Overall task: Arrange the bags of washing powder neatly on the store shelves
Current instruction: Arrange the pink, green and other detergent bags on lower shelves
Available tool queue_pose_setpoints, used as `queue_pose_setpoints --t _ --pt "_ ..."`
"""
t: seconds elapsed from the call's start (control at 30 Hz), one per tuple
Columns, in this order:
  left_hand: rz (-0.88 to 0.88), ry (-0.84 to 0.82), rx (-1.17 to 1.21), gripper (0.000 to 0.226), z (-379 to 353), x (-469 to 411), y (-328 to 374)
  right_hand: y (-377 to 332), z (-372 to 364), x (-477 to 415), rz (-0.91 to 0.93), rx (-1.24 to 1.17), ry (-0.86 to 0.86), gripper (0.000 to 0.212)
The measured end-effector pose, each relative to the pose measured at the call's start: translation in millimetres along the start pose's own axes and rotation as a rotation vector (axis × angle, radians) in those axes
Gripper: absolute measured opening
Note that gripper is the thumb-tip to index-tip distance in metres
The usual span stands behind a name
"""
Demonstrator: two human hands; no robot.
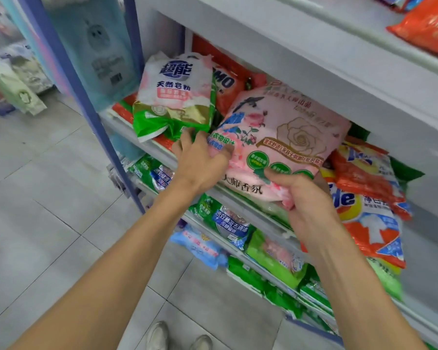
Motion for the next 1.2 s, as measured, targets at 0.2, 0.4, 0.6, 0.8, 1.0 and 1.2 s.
queue_pose_setpoints --t 0.2,0.4,0.6,0.8,1.0,1.2 --pt "0.103 -0.051 0.275 0.050 17 15 -7 -9 -1 11 -0.123 -0.234 -0.270 0.016" --pt "0.410 -0.447 0.710 0.050 13 36 -22 -5 46 48 -0.141 -0.341 -0.419 0.069" --pt "0.472 -0.668 1.005 0.019 -24 80 -41 17 67 92 -0.212 -0.001 -0.459 0.062" --pt "0.421 -0.551 1.002 0.049 -22 105 -64 38 76 80 -0.197 0.058 -0.206 0.097" --pt "0.348 -0.506 0.943 0.050 -4 161 -67 57 97 125 -0.230 0.093 -0.194 0.042" --pt "0.280 -0.570 0.840 0.057 1 215 -42 70 146 184 -0.277 -0.003 -0.176 0.043"
Point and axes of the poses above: each hand's wrist, its own x-axis away from the middle knuckle, its own z-axis out of the back of the hand, y = z × x, the point moved 5 cm from there along -x, towards the middle knuckle, and after that the axes turned 2 degrees about -x, right-handed, at the moved point
